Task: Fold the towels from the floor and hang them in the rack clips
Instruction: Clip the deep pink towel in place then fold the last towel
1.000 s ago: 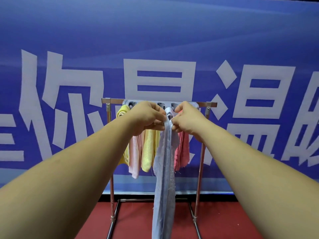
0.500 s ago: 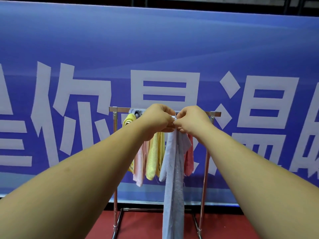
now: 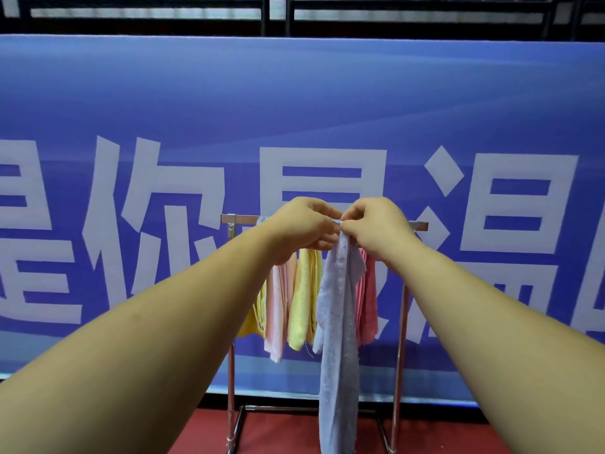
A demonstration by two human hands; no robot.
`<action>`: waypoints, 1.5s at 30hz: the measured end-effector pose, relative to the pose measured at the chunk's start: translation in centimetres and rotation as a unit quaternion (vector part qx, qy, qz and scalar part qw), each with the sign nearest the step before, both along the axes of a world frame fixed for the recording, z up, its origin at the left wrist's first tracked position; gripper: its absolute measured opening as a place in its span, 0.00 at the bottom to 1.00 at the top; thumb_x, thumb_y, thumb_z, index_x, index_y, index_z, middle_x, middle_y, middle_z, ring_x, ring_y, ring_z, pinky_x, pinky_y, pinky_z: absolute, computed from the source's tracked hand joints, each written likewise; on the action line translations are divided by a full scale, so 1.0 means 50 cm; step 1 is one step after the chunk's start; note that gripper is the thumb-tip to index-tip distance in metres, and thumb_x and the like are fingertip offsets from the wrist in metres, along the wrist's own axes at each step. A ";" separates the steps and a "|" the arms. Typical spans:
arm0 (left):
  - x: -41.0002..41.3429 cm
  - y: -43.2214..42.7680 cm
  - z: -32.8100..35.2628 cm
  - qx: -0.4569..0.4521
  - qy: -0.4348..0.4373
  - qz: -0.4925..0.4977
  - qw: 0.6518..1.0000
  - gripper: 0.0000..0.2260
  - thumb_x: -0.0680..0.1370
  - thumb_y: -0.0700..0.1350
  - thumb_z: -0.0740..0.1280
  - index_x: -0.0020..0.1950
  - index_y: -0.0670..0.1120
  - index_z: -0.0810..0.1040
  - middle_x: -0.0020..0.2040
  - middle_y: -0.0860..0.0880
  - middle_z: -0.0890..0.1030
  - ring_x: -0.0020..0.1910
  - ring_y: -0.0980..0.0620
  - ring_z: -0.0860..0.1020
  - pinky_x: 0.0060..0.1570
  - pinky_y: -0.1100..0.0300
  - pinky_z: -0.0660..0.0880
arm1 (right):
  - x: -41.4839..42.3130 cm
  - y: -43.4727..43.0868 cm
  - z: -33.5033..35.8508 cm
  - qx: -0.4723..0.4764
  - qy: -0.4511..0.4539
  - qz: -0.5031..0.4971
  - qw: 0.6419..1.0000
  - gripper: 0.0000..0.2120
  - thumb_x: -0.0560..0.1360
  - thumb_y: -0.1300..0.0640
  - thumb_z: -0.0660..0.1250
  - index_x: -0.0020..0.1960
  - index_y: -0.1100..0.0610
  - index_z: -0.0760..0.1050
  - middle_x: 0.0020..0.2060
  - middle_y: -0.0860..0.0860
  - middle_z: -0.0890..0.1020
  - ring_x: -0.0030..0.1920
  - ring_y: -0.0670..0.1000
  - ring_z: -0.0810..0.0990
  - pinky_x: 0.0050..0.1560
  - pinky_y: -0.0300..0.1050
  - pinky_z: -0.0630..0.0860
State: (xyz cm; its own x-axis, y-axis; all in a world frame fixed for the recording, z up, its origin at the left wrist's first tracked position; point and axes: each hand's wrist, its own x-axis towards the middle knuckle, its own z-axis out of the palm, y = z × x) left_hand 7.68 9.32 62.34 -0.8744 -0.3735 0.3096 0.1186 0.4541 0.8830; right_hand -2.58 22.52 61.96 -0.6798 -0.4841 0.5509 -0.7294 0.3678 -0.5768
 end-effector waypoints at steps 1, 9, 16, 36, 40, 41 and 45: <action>0.000 -0.003 -0.003 -0.019 -0.004 0.007 1.000 0.12 0.78 0.34 0.71 0.60 0.43 0.84 0.50 0.40 0.87 0.47 0.43 0.86 0.55 0.50 0.85 | 0.001 0.004 0.002 -0.014 -0.021 0.017 1.000 0.05 0.75 0.56 0.72 0.41 0.49 0.83 0.38 0.46 0.85 0.45 0.53 0.86 0.50 0.59 0.85; 0.012 -0.018 -0.017 -0.078 -0.086 0.020 0.993 0.10 0.75 0.45 0.79 0.40 0.49 0.80 0.41 0.46 0.75 0.41 0.49 0.71 0.43 0.54 0.69 | 0.003 0.060 0.017 -0.142 -0.139 0.134 0.971 0.07 0.76 0.69 0.68 0.49 0.61 0.83 0.40 0.55 0.84 0.36 0.50 0.81 0.31 0.36 0.77; 0.037 -0.049 -0.029 -0.059 -0.209 -0.013 0.976 0.11 0.76 0.46 0.80 0.41 0.50 0.78 0.44 0.49 0.81 0.48 0.46 0.77 0.53 0.53 0.76 | -0.039 0.093 0.013 -0.178 -0.175 0.136 0.959 0.07 0.79 0.67 0.67 0.54 0.61 0.82 0.47 0.56 0.84 0.45 0.51 0.83 0.47 0.47 0.83; 0.044 -0.064 -0.054 -0.032 -0.033 0.078 0.996 0.08 0.76 0.35 0.77 0.50 0.40 0.80 0.44 0.41 0.84 0.38 0.48 0.84 0.50 0.47 0.87 | -0.096 0.124 -0.065 -0.127 -0.199 0.096 0.967 0.09 0.75 0.73 0.69 0.52 0.63 0.81 0.48 0.57 0.84 0.47 0.54 0.84 0.39 0.42 0.81; 0.043 -0.067 -0.072 -0.012 0.007 0.098 0.995 0.14 0.75 0.34 0.78 0.58 0.37 0.79 0.50 0.40 0.83 0.43 0.44 0.84 0.48 0.47 0.86 | -0.100 0.115 -0.087 -0.151 -0.215 0.093 0.960 0.13 0.72 0.74 0.69 0.51 0.60 0.81 0.49 0.57 0.83 0.51 0.57 0.83 0.48 0.50 0.84; 0.043 -0.068 -0.076 -0.010 0.011 0.101 0.995 0.15 0.75 0.34 0.78 0.60 0.37 0.79 0.51 0.39 0.82 0.45 0.43 0.84 0.48 0.47 0.87 | -0.100 0.113 -0.093 -0.154 -0.218 0.093 0.959 0.14 0.72 0.74 0.69 0.51 0.59 0.81 0.49 0.57 0.84 0.50 0.56 0.83 0.49 0.51 0.85; 0.045 -0.073 -0.091 -0.004 0.015 0.105 0.994 0.13 0.76 0.33 0.77 0.59 0.38 0.81 0.50 0.39 0.82 0.46 0.45 0.84 0.43 0.56 0.86 | -0.100 0.105 -0.111 -0.164 -0.222 0.098 0.956 0.11 0.72 0.73 0.70 0.50 0.61 0.83 0.47 0.58 0.85 0.47 0.54 0.82 0.45 0.47 0.81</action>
State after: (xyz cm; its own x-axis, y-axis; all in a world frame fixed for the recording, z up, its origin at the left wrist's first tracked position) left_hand 9.92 5.67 57.80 -0.7682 -0.5434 0.3386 0.0472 0.4793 0.8764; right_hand -7.59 27.78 56.39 -0.7956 -0.4768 0.3737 -0.4226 -0.0052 -0.9063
